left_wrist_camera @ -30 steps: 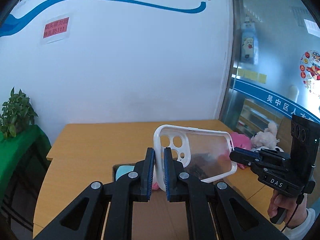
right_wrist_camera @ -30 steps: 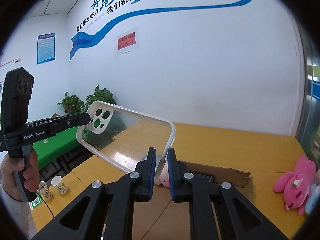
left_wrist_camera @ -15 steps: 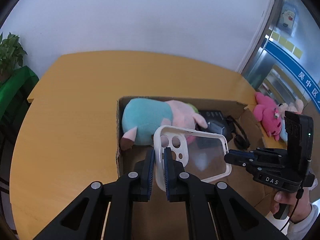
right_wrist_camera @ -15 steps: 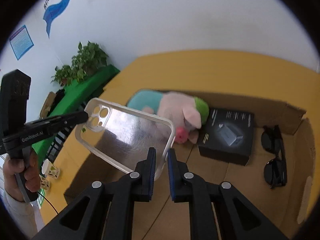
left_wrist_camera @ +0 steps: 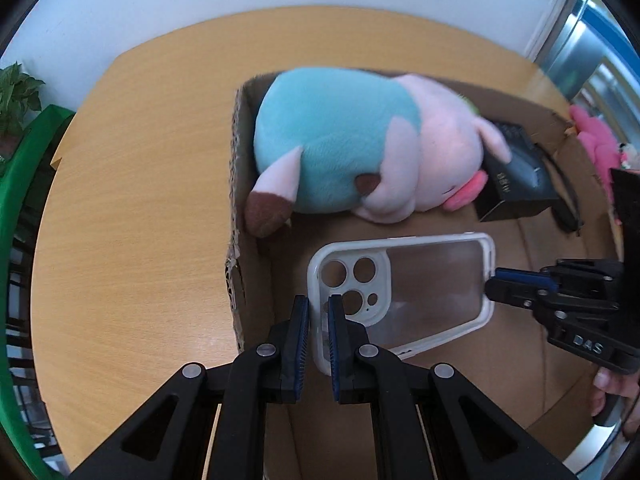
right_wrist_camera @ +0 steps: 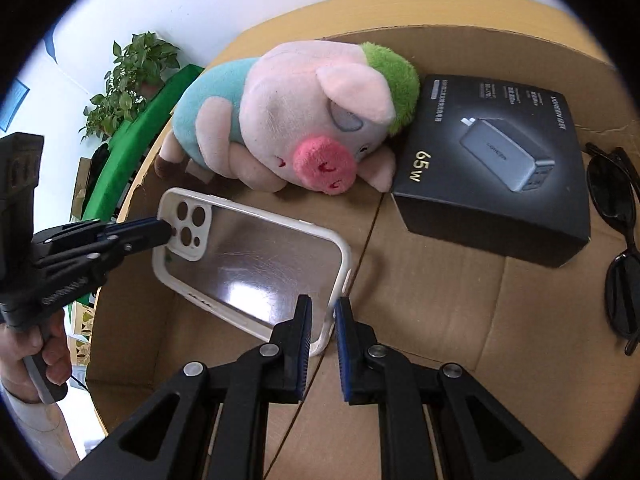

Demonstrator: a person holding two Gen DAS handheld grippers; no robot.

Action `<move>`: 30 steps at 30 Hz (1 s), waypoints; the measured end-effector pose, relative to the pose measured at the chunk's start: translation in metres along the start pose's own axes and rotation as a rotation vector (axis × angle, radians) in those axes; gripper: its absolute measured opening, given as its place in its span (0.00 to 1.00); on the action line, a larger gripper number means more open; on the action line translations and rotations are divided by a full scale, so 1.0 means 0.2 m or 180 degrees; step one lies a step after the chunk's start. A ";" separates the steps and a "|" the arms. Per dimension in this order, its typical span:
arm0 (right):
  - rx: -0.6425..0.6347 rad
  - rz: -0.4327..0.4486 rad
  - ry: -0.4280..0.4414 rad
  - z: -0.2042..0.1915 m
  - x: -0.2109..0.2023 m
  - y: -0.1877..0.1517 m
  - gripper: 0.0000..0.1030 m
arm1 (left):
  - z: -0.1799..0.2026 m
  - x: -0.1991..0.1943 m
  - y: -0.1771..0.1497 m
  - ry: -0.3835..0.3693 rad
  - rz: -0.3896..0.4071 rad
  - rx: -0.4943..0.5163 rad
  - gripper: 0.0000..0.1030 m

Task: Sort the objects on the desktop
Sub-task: 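Lower the phone case beside the pig and open the left gripper, then withdraw both grippers and move toward the grey-white phone stand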

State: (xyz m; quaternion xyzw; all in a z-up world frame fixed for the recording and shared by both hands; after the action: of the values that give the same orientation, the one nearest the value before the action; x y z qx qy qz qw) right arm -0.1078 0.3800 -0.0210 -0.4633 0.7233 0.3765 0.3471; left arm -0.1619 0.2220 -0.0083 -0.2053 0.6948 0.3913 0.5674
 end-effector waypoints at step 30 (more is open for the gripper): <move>-0.0688 0.2041 -0.0968 -0.19 -0.98 -0.48 0.82 | 0.18 -1.09 -0.34 0.0776 0.2033 -0.0114 1.00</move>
State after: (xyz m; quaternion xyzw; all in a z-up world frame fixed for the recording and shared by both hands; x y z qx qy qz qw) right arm 0.0407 0.4007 0.1429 -0.1860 0.7279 0.6049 0.2641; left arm -0.0298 0.1732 0.1762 -0.0326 0.7797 0.5340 0.3253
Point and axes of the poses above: each gripper's, at about its wrist camera, not at the fingertips, and x roughly the way its jaws point, z to its right, y to its top, the point moved 5 cm from there along x, roughly the way its jaws point, and after that the axes turned 14 degrees about x, right-handed, at the moved point
